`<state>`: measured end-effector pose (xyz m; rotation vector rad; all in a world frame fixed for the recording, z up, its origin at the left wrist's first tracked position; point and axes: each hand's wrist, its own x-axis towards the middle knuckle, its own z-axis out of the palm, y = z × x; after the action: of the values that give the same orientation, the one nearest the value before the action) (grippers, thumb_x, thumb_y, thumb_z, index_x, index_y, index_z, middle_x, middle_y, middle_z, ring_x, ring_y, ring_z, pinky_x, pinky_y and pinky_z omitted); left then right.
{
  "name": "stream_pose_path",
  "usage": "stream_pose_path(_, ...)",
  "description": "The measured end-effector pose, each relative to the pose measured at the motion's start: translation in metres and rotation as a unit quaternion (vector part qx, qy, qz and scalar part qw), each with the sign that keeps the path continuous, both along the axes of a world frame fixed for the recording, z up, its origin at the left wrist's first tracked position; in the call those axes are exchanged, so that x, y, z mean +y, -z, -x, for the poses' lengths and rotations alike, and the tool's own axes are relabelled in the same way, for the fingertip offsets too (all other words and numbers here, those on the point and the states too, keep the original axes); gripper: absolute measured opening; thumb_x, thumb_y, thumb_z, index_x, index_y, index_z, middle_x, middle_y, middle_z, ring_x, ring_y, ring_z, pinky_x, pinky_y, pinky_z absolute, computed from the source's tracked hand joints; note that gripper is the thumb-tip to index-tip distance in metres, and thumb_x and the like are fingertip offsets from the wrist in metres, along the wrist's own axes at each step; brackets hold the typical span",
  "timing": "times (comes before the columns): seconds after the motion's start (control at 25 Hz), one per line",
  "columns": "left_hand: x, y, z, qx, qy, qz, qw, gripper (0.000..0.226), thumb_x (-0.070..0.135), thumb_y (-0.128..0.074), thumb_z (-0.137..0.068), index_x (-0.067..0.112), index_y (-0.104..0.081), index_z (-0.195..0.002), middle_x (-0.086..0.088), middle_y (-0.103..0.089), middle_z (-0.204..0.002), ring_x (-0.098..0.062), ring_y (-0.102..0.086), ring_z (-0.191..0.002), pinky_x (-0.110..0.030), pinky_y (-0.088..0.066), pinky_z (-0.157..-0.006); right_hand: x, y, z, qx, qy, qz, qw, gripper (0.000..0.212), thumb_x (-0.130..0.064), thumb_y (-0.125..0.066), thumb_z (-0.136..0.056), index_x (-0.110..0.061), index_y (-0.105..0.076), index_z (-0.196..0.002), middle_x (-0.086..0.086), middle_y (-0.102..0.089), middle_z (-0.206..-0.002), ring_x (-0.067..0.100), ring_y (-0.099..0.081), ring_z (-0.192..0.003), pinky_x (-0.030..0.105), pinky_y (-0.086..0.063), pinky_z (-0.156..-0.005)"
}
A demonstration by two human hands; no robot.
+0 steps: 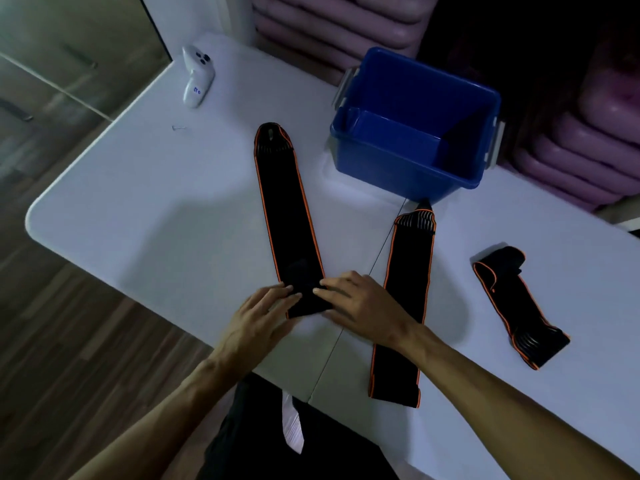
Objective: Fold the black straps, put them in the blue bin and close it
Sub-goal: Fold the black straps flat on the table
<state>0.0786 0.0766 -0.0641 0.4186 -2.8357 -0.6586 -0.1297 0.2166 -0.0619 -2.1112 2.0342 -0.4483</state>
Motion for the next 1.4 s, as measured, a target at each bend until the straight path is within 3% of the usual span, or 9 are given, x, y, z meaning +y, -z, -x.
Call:
stream_pose_path(0.2,-0.013,-0.019,0.019,0.007,-0.115,-0.182,0.977,0.047,0.049,-0.042,-0.095,0.013,-0.066,-0.113,-0.003,-0.071,-0.104,-0.013,-0.064,-0.094,-0.024,-0.05,-0.082,-0.025,-0.013,0.004,-0.08,0.034,-0.007,0.996,0.036,-0.033,-0.044,-0.101,-0.009,-0.066,-0.115,0.005,-0.071,-0.102,0.025,-0.06,-0.089,0.04,-0.051,-0.075)
stream_pose_path(0.28,-0.02,-0.024,0.03,0.013,-0.163,-0.235,0.958,0.032,0.036,-0.051,-0.095,0.013,-0.065,-0.111,-0.003,-0.072,-0.094,-0.009,-0.065,-0.082,-0.012,-0.047,-0.071,-0.044,-0.02,0.007,-0.161,0.084,-0.059,0.982,0.03,-0.03,-0.044,-0.102,-0.01,-0.064,-0.113,0.008,-0.071,-0.102,0.028,-0.061,-0.089,0.042,-0.05,-0.079)
stream_pose_path(0.4,-0.03,-0.026,0.049,-0.001,-0.256,-0.276,0.926,0.02,0.025,-0.057,-0.093,0.011,-0.066,-0.104,-0.005,-0.07,-0.074,-0.012,-0.063,-0.062,-0.01,-0.042,-0.059,-0.066,-0.026,0.011,-0.255,0.154,-0.124,0.947,0.026,-0.031,-0.045,-0.102,-0.014,-0.061,-0.114,0.005,-0.071,-0.099,0.026,-0.064,-0.091,0.042,-0.05,-0.081)
stream_pose_path(0.56,-0.034,-0.021,0.058,0.004,-0.318,-0.252,0.914,0.017,0.026,-0.06,-0.091,0.012,-0.063,-0.099,-0.004,-0.066,-0.065,-0.014,-0.061,-0.057,-0.013,-0.04,-0.052,-0.082,-0.025,0.011,-0.242,0.19,-0.116,0.944,0.023,-0.031,-0.049,-0.101,-0.017,-0.063,-0.113,0.002,-0.072,-0.096,0.024,-0.067,-0.088,0.039,-0.052,-0.077)
stream_pose_path(0.8,-0.032,-0.008,0.047,0.087,-0.221,-0.109,0.965,0.018,0.025,-0.06,-0.092,0.008,-0.064,-0.096,-0.008,-0.055,-0.1,-0.021,-0.059,-0.07,-0.034,-0.051,-0.06,-0.078,-0.018,0.004,-0.227,0.191,-0.057,0.953,0.009,-0.031,-0.054,-0.099,-0.022,-0.056,-0.102,-0.007,-0.058,-0.077,0.014,-0.057,-0.07,0.032,-0.049,-0.065)
stream_pose_path(1.0,-0.042,0.003,0.018,0.011,-0.084,-0.012,0.996,0.054,0.047,-0.064,-0.085,0.01,-0.058,-0.124,-0.008,-0.053,-0.126,-0.023,-0.056,-0.11,-0.033,-0.052,-0.088,-0.058,-0.01,-0.001,-0.176,0.178,-0.056,0.966,0.044,-0.047,-0.052,-0.095,-0.015,-0.062,-0.125,0.006,-0.056,-0.111,0.019,-0.053,-0.101,0.029,-0.051,-0.086)
stream_pose_path(1.12,-0.044,0.003,0.019,0.006,-0.077,0.011,0.997,0.05,0.04,-0.064,-0.087,0.009,-0.057,-0.125,-0.007,-0.053,-0.122,-0.022,-0.058,-0.106,-0.035,-0.055,-0.084,-0.05,-0.009,0.002,-0.044,0.115,-0.051,0.991,0.066,-0.052,-0.064,-0.083,-0.01,-0.057,-0.133,0.01,-0.05,-0.136,0.026,-0.048,-0.113,0.036,-0.051,-0.09)
stream_pose_path(1.2,-0.045,-0.001,0.023,0.016,-0.074,0.0,0.997,0.044,0.036,-0.059,-0.09,0.007,-0.059,-0.124,-0.007,-0.059,-0.119,-0.022,-0.061,-0.103,-0.035,-0.056,-0.083,-0.052,-0.006,0.005,-0.019,0.096,-0.039,0.994,0.062,-0.039,-0.071,-0.082,-0.007,-0.056,-0.133,0.009,-0.056,-0.131,0.027,-0.05,-0.111,0.044,-0.055,-0.083)
stream_pose_path(1.4,-0.063,-0.021,0.035,-0.001,-0.099,-0.129,0.987,0.043,0.042,-0.044,-0.092,0.012,-0.062,-0.117,0.002,-0.063,-0.1,-0.014,-0.061,-0.079,-0.022,-0.047,-0.071,-0.067,-0.014,0.011,-0.119,0.117,-0.023,0.986,0.044,-0.027,-0.062,-0.093,-0.008,-0.056,-0.132,0.006,-0.065,-0.114,0.023,-0.054,-0.105,0.036,-0.05,-0.086)
